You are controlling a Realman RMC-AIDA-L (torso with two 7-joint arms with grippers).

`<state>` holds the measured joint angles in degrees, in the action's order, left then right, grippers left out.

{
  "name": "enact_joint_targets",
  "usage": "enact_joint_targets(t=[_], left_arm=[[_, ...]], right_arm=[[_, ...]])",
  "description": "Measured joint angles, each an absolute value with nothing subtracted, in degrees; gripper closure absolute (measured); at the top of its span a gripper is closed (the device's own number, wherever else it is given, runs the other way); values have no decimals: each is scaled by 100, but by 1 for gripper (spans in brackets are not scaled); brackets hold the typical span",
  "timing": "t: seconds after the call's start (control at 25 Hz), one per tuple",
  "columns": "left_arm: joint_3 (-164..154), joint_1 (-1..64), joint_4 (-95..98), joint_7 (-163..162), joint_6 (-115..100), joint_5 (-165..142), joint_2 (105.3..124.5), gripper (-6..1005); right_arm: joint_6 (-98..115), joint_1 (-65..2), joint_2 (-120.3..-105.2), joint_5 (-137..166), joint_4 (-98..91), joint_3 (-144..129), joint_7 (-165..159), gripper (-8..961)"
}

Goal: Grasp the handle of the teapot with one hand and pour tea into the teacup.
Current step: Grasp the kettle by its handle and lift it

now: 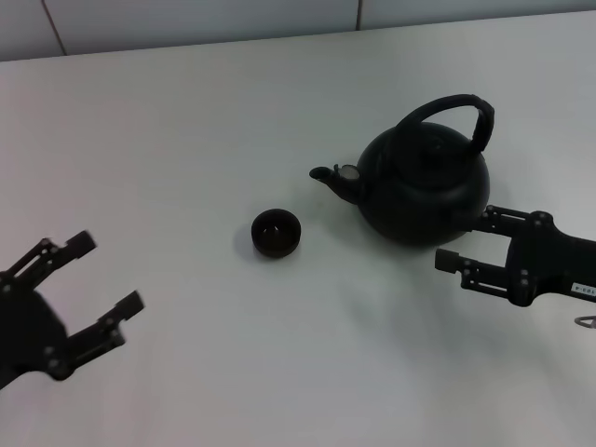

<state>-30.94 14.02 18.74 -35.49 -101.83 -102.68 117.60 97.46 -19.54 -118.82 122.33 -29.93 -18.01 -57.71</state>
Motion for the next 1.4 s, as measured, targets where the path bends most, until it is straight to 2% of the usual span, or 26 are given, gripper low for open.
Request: enact_joint_targets(t=[0.36, 0.52, 0.92, 1.4], left_arm=[[-3462, 1258, 2104, -3699, -10044, -10559, 11470, 154], [-3457, 1172, 2230, -3732, -9885, -10755, 11424, 155], [-3496, 1192, 2388, -3741, -9823, -10890, 11547, 153], [-3462, 1224, 2385, -3762, -9821, -10867, 11682, 154]], right_arm=[[9747, -1933, -11882, 12221, -2979, -1802, -5771, 374], [9744, -1928, -11882, 12218, -2980, -1802, -5770, 380], [9737, -1845, -11899, 12078, -2794, -1694, -5450, 395], [9229, -1198, -11931, 10118, -153, 26, -1831, 413]])
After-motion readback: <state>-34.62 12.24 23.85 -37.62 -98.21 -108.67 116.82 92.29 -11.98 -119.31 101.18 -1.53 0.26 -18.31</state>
